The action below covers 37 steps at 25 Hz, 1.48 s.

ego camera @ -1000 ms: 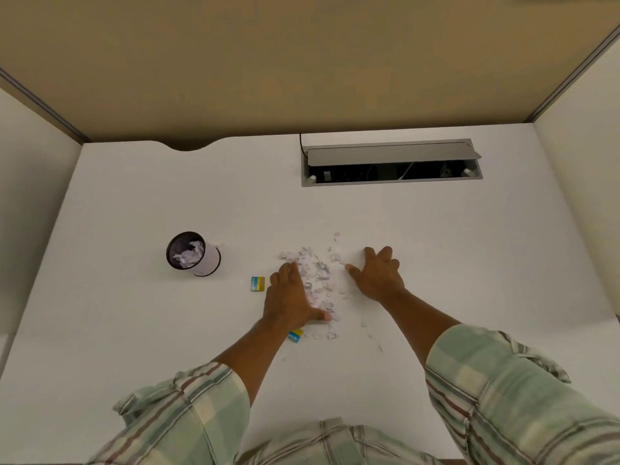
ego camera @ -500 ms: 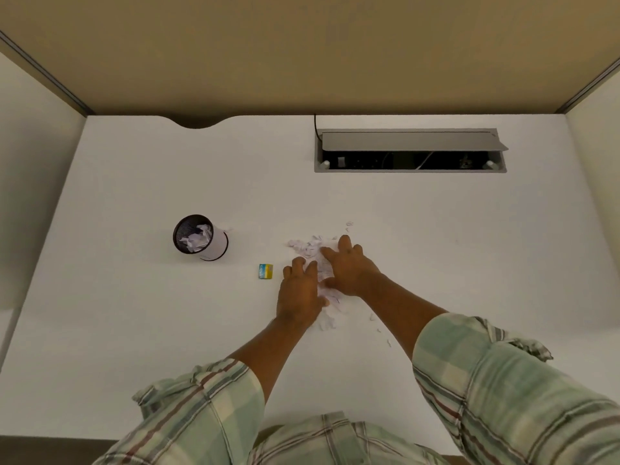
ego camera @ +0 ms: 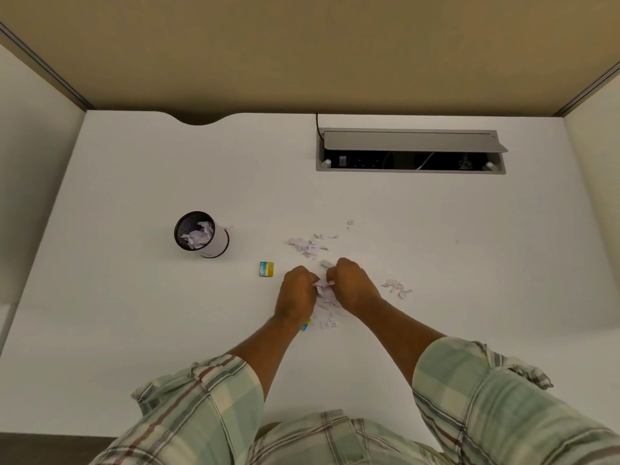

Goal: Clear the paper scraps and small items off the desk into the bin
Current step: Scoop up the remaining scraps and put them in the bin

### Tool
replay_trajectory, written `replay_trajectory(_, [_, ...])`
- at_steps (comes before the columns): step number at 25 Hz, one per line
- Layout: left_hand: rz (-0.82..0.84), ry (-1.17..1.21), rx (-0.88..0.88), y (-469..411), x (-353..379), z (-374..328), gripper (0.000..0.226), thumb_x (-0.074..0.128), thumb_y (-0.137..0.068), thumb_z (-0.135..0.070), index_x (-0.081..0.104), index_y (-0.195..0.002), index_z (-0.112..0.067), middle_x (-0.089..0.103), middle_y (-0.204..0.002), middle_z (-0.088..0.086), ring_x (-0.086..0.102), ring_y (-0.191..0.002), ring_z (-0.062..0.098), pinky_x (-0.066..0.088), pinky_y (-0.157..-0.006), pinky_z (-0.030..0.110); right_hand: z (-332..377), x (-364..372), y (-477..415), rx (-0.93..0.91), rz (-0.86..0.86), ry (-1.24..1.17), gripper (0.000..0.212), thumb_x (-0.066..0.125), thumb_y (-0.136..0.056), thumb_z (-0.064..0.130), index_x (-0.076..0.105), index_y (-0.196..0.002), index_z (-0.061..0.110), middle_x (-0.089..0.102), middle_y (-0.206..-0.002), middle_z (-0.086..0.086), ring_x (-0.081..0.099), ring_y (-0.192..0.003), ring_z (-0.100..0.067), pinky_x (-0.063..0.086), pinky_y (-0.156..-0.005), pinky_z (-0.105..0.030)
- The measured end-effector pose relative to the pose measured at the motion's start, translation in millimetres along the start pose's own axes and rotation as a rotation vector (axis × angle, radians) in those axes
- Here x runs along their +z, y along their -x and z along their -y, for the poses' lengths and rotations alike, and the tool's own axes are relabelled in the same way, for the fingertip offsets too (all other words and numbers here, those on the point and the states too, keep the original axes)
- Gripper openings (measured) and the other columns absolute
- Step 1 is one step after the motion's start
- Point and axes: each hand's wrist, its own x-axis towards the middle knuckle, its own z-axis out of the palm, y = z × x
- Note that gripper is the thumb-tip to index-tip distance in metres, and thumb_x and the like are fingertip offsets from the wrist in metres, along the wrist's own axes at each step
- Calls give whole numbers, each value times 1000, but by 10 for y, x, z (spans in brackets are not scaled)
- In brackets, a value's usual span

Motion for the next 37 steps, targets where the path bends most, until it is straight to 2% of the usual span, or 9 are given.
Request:
replay_trajectory(4, [-18,49,-14,46,-98,25,10,74,-88,-12,82,-94,-8,78,-90,10,70,-79,18,50,-65,21,20,-101,8,164,-32,-163,12,68,-84,2,78,-91,8,74,-100,-10,69,-94,-25,53,-79,-26])
replay_trajectory(11, [-169,230,-13,93,-642,123,7,82,-81,-21,80,-75,-18,72,-71,3,58,-67,10,51,-61,30,333,-401,5,283,-166,-630,15,84,-73,5,76,-68,16,72,-76,7,64,-66,-1,40,-50,-3])
replay_trajectory(14, [-236,332,-53,102,-1038,253,14,85,-77,-21,76,-67,-20,67,-65,0,59,-65,11,56,-66,39,709,-526,-68,229,-194,-725,14,85,-73,7,75,-66,14,76,-77,5,71,-71,-6,49,-62,-14])
replay_trajectory(17, [-299,370,-75,63,-1446,441,10,87,-75,-17,81,-75,-10,76,-71,3,63,-64,9,51,-59,27,1155,-625,-231,162,-201,-778,8,85,-74,7,78,-72,10,76,-78,5,70,-72,-2,50,-65,-16])
replay_trajectory(21, [-386,209,-97,25,-1993,754,25,85,-78,-23,73,-63,-8,68,-59,8,49,-52,18,40,-51,18,1825,-702,-545,55,-156,-745,9,82,-74,3,78,-70,10,73,-73,11,68,-68,8,46,-56,-3])
replay_trajectory(24, [-437,181,-135,-54,-2282,892,17,85,-78,-23,79,-72,-8,68,-61,4,51,-50,11,33,-46,11,2259,-694,-777,-36,-160,-626,4,80,-75,4,79,-74,7,71,-71,8,64,-71,1,49,-63,-14])
replay_trajectory(28, [-355,138,-196,-227,-2442,999,17,79,-82,-15,75,-72,-2,67,-65,10,52,-53,18,37,-46,20,2603,-607,-1058,-95,-134,-469,7,80,-78,12,79,-80,5,75,-82,-1,70,-78,-15,47,-60,-17])
replay_trajectory(33, [-257,148,-255,-425,-2585,1142,24,73,-83,-17,72,-73,5,61,-62,15,47,-54,20,40,-50,27,2756,-540,-1241,-62,-49,-293,13,84,-77,20,77,-84,11,61,-73,8,60,-68,-11,38,-51,-13])
replay_trajectory(37, [-194,180,-273,-471,-2733,1217,14,83,-73,-17,76,-78,-6,71,-72,9,58,-62,20,47,-53,26,2762,-554,-1249,-122,-56,-221,16,82,-78,14,76,-94,12,69,-88,2,62,-77,-14,47,-59,-16])
